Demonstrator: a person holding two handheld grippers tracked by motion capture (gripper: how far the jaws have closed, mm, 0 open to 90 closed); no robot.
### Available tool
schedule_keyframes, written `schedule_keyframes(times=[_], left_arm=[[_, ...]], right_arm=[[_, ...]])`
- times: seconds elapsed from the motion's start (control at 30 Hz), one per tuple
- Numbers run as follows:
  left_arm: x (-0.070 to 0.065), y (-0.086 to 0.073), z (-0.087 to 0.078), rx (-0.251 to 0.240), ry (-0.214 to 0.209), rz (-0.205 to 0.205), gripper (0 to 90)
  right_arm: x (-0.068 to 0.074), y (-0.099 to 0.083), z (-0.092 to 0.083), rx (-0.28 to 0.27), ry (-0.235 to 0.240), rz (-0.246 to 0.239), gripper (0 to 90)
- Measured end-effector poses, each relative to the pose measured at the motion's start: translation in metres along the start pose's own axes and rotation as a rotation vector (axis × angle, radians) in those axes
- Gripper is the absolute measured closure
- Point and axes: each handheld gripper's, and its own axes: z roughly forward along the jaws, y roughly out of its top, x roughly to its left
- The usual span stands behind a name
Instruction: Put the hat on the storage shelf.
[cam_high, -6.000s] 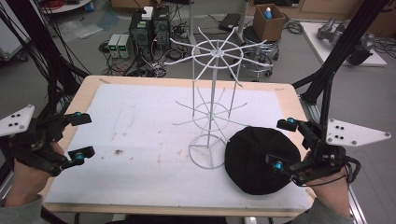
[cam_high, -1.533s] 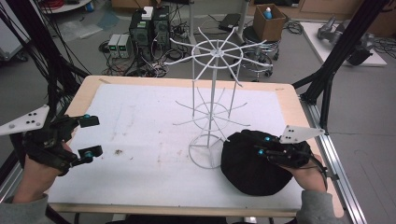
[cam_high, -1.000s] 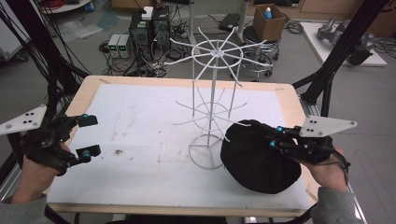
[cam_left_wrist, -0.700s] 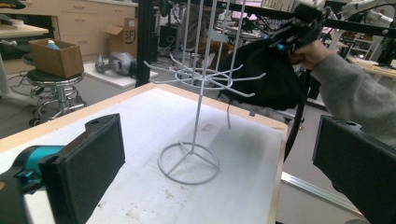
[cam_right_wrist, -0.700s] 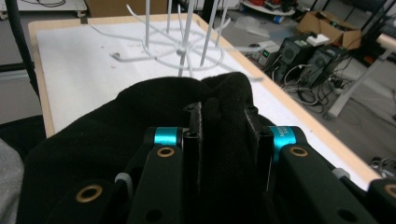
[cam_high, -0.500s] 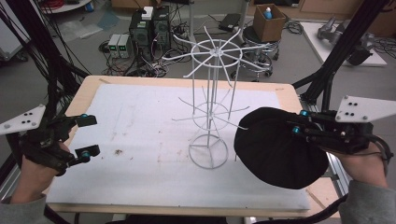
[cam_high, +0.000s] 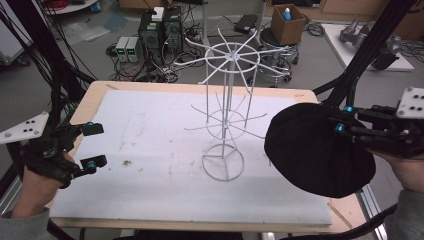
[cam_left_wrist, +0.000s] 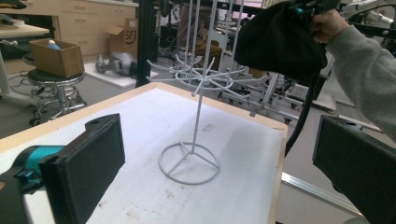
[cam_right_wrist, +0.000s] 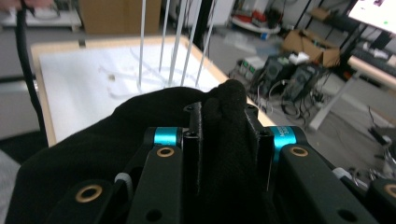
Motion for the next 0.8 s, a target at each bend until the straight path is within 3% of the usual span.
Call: schedule_keyframes(times=[0.1,0.17,0.8], left_arm=[[0.001,0.000,0.000,0.001,-0.002,0.001,2.6],[0.001,0.000,0.000,0.001,-0.002,0.000,2.6],[0.005,0.000,-0.001,-0.006,-0.008,-0.012,2.6]], right_arm=[[-0.007,0.007,-0.012,-0.062,0.000,0.015,73.3],[-0.009,0.011,-0.015,-0.073,-0.001,0.024,73.3],[-0.024,0.055,-0.044,-0.098,-0.045,0.005,73.1]])
